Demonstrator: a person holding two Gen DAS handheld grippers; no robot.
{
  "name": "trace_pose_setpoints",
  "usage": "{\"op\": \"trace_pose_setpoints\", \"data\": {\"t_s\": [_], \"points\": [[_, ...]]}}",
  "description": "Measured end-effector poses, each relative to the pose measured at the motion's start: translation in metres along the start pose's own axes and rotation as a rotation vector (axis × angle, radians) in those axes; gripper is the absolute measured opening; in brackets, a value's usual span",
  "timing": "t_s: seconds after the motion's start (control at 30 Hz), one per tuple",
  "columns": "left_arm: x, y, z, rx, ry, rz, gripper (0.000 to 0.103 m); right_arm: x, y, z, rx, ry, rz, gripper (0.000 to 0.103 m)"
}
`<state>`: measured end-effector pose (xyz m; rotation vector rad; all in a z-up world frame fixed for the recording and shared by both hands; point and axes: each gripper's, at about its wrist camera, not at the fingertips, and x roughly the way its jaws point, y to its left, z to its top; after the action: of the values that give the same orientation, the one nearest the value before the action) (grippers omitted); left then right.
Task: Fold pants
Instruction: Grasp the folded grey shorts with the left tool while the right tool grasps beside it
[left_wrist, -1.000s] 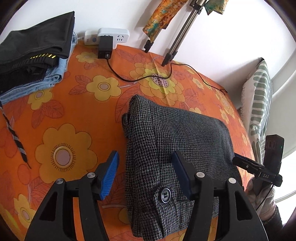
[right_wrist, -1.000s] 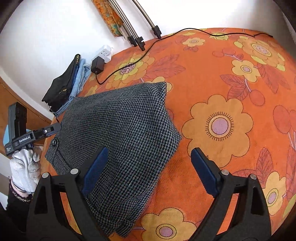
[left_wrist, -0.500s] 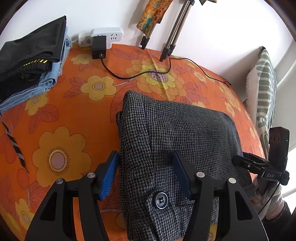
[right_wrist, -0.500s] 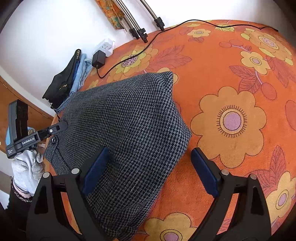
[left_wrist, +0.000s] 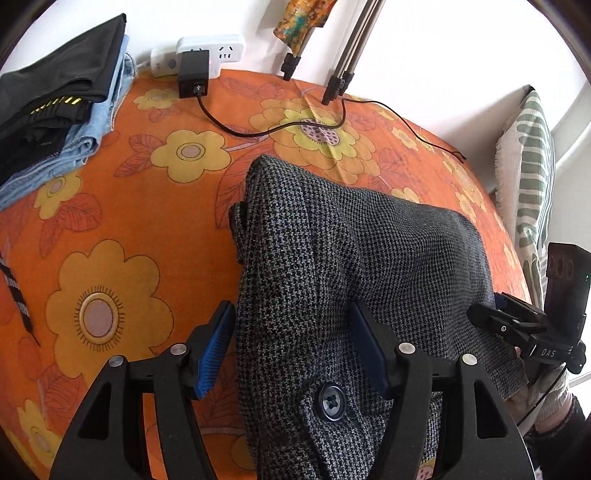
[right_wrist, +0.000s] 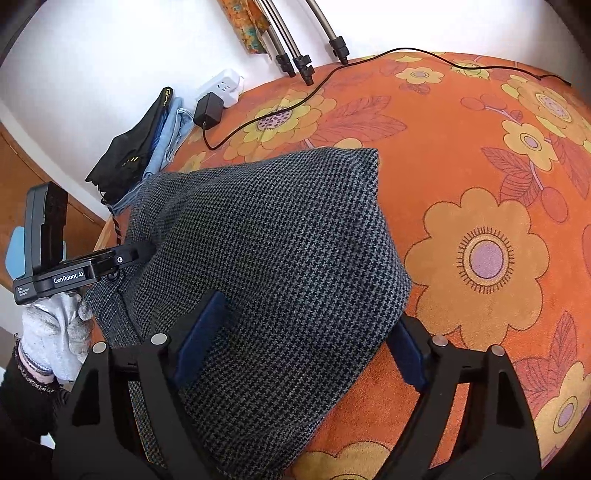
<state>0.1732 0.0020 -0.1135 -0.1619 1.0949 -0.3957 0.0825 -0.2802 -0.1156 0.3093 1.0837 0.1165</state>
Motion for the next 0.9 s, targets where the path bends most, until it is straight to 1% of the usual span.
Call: {"op": "trace_pose_setpoints", "data": {"t_s": [0.07, 0.17, 0.27, 0.33, 0.37, 0.4, 0.43, 0.5, 0.57, 0.6, 0.63, 0.7, 0.8, 0.9], "points": [[0.002, 0.003, -0.001, -0.009, 0.005, -0.005, 0.072, 0.001, 0.0, 0.0, 0.0, -0.001, 0.003, 0.085], [0.003, 0.006, -0.002, -0.019, 0.01, -0.024, 0.072, 0.002, 0.002, 0.0, -0.002, 0.001, 0.016, 0.08], [0.004, 0.006, -0.002, -0.019, 0.011, -0.042, 0.071, 0.004, 0.005, 0.0, -0.014, 0.0, 0.014, 0.079], [0.005, 0.005, -0.001, -0.024, 0.01, -0.061, 0.07, 0.005, 0.006, 0.001, -0.015, 0.002, 0.022, 0.076], [0.006, 0.005, 0.0, -0.024, 0.011, -0.076, 0.063, 0.006, 0.007, 0.001, -0.017, 0.003, 0.025, 0.075], [0.007, 0.005, 0.0, -0.037, 0.018, -0.104, 0.058, 0.007, 0.008, 0.002, -0.018, 0.004, 0.032, 0.072], [0.008, 0.007, 0.0, -0.055, 0.021, -0.116, 0.056, 0.008, 0.01, 0.002, -0.018, 0.009, 0.04, 0.07], [0.008, 0.007, 0.0, -0.061, 0.016, -0.127, 0.048, 0.011, 0.013, 0.003, -0.018, 0.018, 0.05, 0.061], [0.009, 0.009, 0.0, -0.083, 0.012, -0.14, 0.039, 0.012, 0.015, 0.003, -0.017, 0.018, 0.05, 0.056], [0.008, 0.009, -0.001, -0.083, 0.009, -0.14, 0.038, 0.014, 0.016, 0.003, -0.007, 0.027, 0.07, 0.049], [0.008, 0.007, -0.001, -0.077, 0.004, -0.132, 0.035, 0.015, 0.015, 0.003, 0.007, 0.032, 0.084, 0.046], [0.005, 0.003, -0.003, -0.061, -0.011, -0.111, 0.031, 0.015, 0.018, 0.003, 0.013, 0.029, 0.085, 0.038], [0.0, -0.003, -0.004, -0.041, -0.032, -0.085, 0.028, 0.01, 0.025, 0.003, -0.014, 0.014, 0.062, 0.031], [-0.003, -0.003, -0.004, -0.047, -0.041, -0.085, 0.026, 0.005, 0.029, 0.003, -0.022, -0.001, 0.051, 0.027]]}}
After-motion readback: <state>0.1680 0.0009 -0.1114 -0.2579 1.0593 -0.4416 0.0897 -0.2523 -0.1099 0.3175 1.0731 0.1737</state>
